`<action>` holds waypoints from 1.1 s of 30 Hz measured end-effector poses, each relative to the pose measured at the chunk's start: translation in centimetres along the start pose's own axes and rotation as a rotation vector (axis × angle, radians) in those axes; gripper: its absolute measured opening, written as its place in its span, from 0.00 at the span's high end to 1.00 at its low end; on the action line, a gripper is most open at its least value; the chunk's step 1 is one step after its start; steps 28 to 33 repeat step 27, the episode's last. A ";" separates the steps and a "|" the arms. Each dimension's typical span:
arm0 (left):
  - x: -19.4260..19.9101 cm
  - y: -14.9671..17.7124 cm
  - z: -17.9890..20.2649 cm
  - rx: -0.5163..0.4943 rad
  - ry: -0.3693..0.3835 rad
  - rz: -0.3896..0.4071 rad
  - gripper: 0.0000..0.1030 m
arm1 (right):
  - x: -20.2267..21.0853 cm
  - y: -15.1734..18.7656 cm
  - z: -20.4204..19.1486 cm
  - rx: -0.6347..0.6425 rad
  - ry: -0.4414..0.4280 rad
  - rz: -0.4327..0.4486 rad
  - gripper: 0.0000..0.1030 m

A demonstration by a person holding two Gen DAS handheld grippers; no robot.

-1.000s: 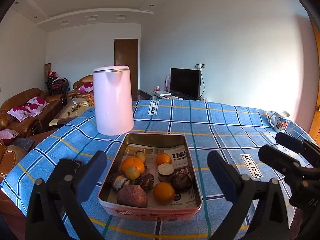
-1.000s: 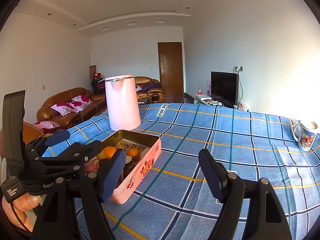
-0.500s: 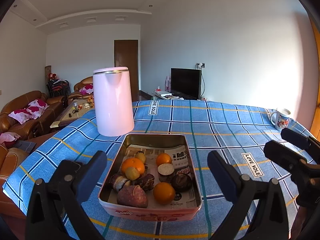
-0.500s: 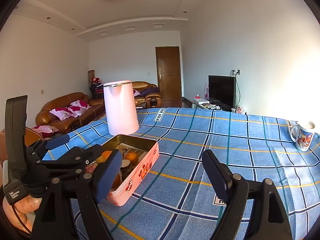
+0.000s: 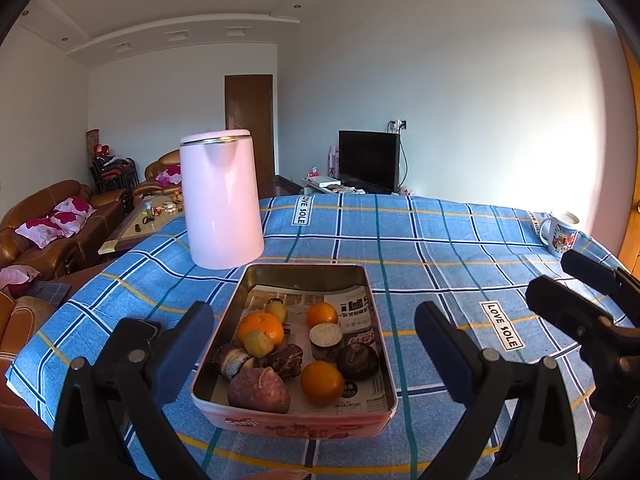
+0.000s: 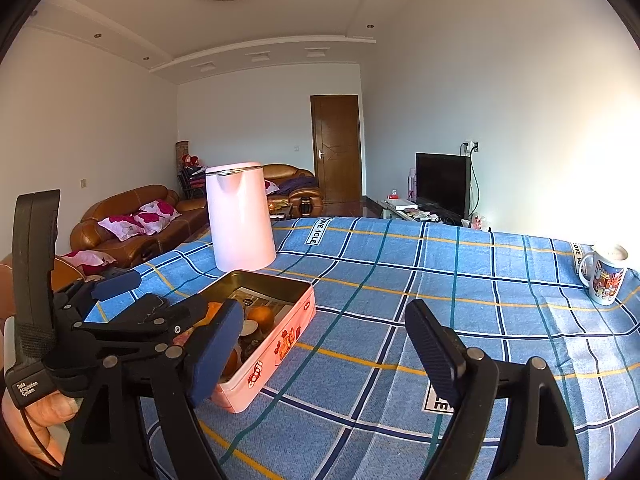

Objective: Organize fruits

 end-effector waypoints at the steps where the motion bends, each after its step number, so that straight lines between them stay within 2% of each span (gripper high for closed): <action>1: 0.1 0.0 0.1 -0.001 0.003 0.001 0.01 | 0.0 0.0 0.1 -0.001 0.001 0.003 0.18; 18: 0.0 0.0 0.5 -0.004 -0.003 -0.002 0.00 | 0.3 0.3 1.2 -0.016 0.021 0.001 0.18; 27: -0.1 0.2 0.5 -0.015 0.004 -0.005 0.00 | -0.3 1.5 3.0 -0.027 0.059 -0.047 0.18; 33: -0.1 0.2 0.5 -0.015 0.004 -0.005 0.00 | -0.3 1.5 3.0 -0.027 0.059 -0.047 0.18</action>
Point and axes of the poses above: each gripper's, at about its wrist camera, not at the fingertips, and x roughly against the way its jaws point, z to its right, y to its underside, the point moved 4 cm from there along -x, roughly the way its jaws point, and after that the axes turned 4 degrees about z, right-handed, at the moved point
